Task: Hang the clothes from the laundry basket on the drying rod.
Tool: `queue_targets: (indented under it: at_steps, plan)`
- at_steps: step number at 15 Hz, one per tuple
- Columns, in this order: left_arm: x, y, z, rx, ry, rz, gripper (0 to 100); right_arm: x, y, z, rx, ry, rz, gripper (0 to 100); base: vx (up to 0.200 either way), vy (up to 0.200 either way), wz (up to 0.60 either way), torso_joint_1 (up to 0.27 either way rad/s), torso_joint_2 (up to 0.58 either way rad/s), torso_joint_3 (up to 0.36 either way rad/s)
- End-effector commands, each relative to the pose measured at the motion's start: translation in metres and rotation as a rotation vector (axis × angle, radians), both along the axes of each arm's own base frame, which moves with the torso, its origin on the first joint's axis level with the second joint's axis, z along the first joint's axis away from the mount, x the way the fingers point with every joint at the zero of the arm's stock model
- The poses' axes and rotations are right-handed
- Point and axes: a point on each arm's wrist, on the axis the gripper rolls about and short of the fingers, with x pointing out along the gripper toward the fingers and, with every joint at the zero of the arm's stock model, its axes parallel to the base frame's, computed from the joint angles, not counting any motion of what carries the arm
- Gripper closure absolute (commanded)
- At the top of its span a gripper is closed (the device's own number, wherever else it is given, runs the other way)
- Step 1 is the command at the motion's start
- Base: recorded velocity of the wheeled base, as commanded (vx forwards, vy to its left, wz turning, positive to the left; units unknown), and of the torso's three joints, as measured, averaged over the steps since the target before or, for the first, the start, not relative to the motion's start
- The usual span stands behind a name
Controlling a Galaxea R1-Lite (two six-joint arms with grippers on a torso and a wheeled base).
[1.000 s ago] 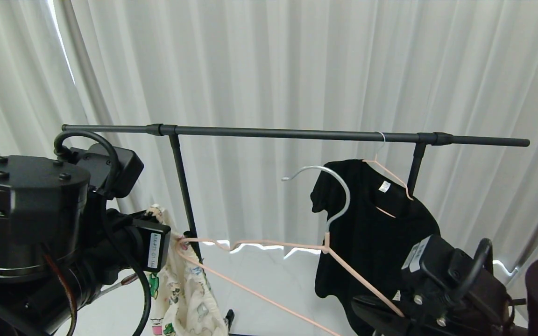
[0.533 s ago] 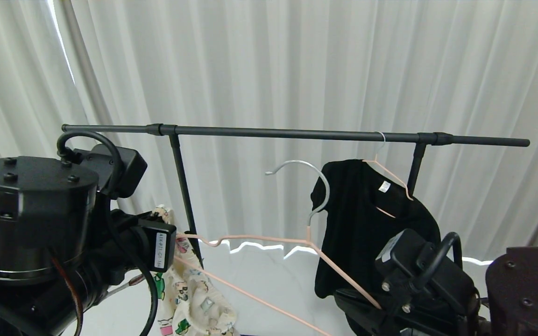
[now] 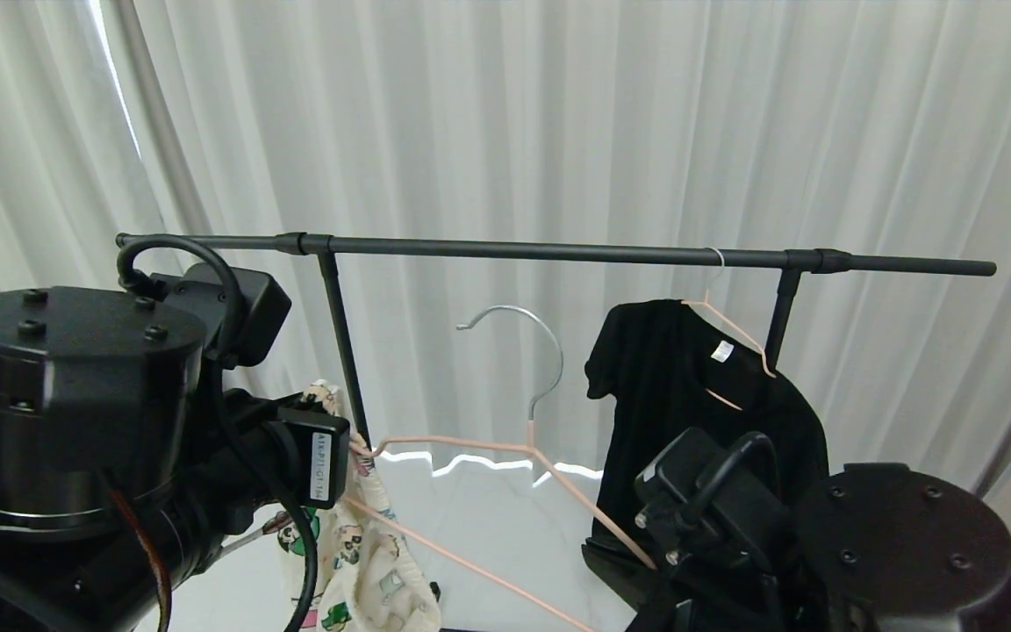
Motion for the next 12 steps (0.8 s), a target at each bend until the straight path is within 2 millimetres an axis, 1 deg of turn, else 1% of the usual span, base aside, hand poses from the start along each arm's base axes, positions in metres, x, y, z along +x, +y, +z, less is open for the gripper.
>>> queue_targets:
  at_steps: [1, 2, 4, 5, 7, 9, 11, 12]
  plan:
    - [0.0, 0.0, 0.001, -0.001, -0.002, 0.001, 100, 0.003, 0.007, -0.008, -0.028, 0.002, -0.025, 100, 0.0, 0.0, 0.0, 0.0, 0.0, 0.0]
    - [0.001, 0.001, 0.0, 0.008, -0.007, 0.028, 100, 0.005, 0.006, -0.008, -0.036, -0.015, -0.081, 100, 0.0, 0.0, 0.0, 0.0, 0.0, 0.0]
    - [0.006, 0.004, -0.002, 0.037, -0.014, 0.099, 100, 0.005, 0.003, -0.006, -0.007, -0.006, -0.137, 100, 0.0, 0.0, 0.0, 0.0, 0.0, 0.0]
    - [0.007, 0.003, -0.003, 0.043, -0.014, 0.104, 100, 0.005, 0.003, -0.004, 0.012, -0.003, -0.175, 100, 0.0, 0.0, 0.0, 0.0, 0.0, 0.0]
    - [0.007, -0.001, -0.002, 0.039, -0.016, 0.09, 100, 0.006, 0.004, -0.003, 0.014, -0.011, -0.187, 100, 0.0, 0.0, 0.0, 0.0, 0.0, 0.0]
    - [0.007, -0.012, 0.006, 0.004, -0.035, 0.059, 100, 0.003, 0.01, -0.001, 0.023, -0.013, -0.17, 100, 0.0, 0.0, 0.0, 0.0, 0.0, 0.0]
    - [0.001, -0.03, 0.015, -0.072, -0.049, 0.006, 100, 0.004, 0.017, -0.001, 0.026, -0.013, -0.162, 100, 0.0, 0.0, 0.0, 0.0, 0.0, 0.0]
    - [-0.004, -0.036, 0.016, -0.086, -0.049, -0.024, 100, 0.004, 0.019, 0.0, 0.029, -0.014, -0.161, 100, 0.0, 0.0, 0.0, 0.0, 0.0, 0.0]
